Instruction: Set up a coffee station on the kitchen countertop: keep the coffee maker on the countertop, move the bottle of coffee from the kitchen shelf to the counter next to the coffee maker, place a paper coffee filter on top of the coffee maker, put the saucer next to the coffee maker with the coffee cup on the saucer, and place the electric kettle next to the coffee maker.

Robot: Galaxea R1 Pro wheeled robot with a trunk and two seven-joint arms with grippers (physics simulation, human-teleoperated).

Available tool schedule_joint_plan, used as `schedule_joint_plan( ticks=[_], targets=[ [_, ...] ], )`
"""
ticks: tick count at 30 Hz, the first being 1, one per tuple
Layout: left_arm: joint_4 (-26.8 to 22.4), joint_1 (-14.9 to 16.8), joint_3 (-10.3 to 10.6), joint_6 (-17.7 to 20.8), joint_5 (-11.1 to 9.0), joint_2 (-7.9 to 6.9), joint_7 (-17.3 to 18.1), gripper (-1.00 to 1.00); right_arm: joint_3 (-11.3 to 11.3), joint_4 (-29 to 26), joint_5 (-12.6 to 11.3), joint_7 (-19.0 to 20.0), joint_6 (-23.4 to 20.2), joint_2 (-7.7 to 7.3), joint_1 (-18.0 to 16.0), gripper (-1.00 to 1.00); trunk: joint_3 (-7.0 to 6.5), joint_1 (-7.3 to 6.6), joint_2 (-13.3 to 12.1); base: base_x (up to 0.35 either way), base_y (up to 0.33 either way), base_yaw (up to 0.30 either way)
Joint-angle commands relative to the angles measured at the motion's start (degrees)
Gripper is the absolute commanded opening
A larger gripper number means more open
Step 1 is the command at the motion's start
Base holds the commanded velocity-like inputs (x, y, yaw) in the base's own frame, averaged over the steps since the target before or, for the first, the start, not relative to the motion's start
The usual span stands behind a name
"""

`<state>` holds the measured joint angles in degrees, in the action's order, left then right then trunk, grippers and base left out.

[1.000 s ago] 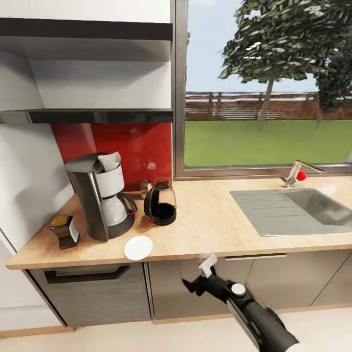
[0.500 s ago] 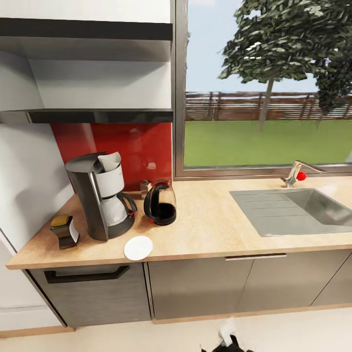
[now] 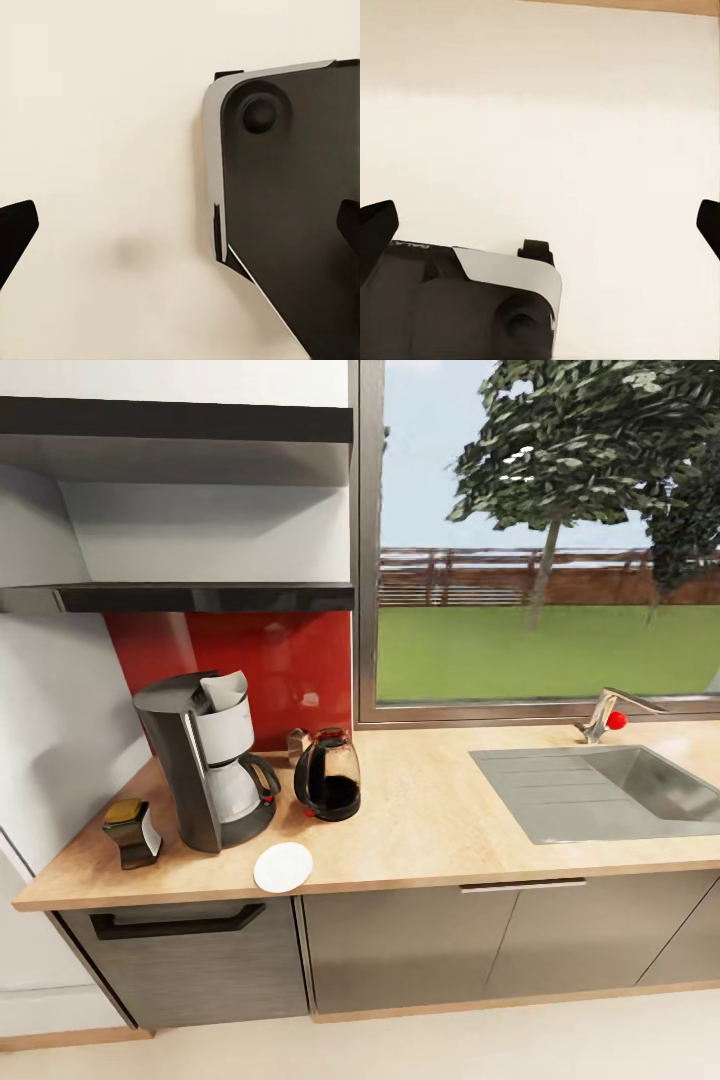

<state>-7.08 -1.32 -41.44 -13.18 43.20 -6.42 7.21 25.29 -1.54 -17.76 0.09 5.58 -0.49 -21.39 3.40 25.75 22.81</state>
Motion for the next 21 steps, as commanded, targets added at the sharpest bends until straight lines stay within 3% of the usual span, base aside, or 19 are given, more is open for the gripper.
schedule_joint_plan(
  ticks=[1,2,4,6,21],
  targets=[
    [-0.12,0.00,-0.50,-0.05,0.34,0.05,0.36,1.00,0.49,0.00,-4.60,-0.39,-0.09,0.40,0.09,1.00,0.11,0.03,0.11,0.000,0.000,0.000],
    [-0.10,0.00,-0.51,-0.04,0.32,0.04,0.36,1.00,0.51,-0.01,-6.10,-0.47,-0.17,0.58,0.11,1.00,0.11,0.03,0.11,0.000,0.000,0.000],
    [-0.06,0.00,-0.55,-0.02,0.16,0.04,0.35,1.00,0.59,-0.02,-12.41,-0.73,-0.40,1.54,0.18,1.00,0.11,0.03,0.11,0.000,0.000,0.000],
    [0.02,0.00,-0.61,-0.05,0.04,0.01,0.35,1.00,0.62,-0.04,-14.88,-0.72,-0.44,1.96,0.20,1.00,0.11,0.03,0.11,0.000,0.000,0.000],
    [0.40,-0.09,-0.89,0.17,-0.13,0.08,0.26,1.00,0.41,-0.04,-16.58,-0.71,-0.30,1.47,0.21,1.00,0.11,0.03,0.11,0.000,0.000,0.000]
  ],
)
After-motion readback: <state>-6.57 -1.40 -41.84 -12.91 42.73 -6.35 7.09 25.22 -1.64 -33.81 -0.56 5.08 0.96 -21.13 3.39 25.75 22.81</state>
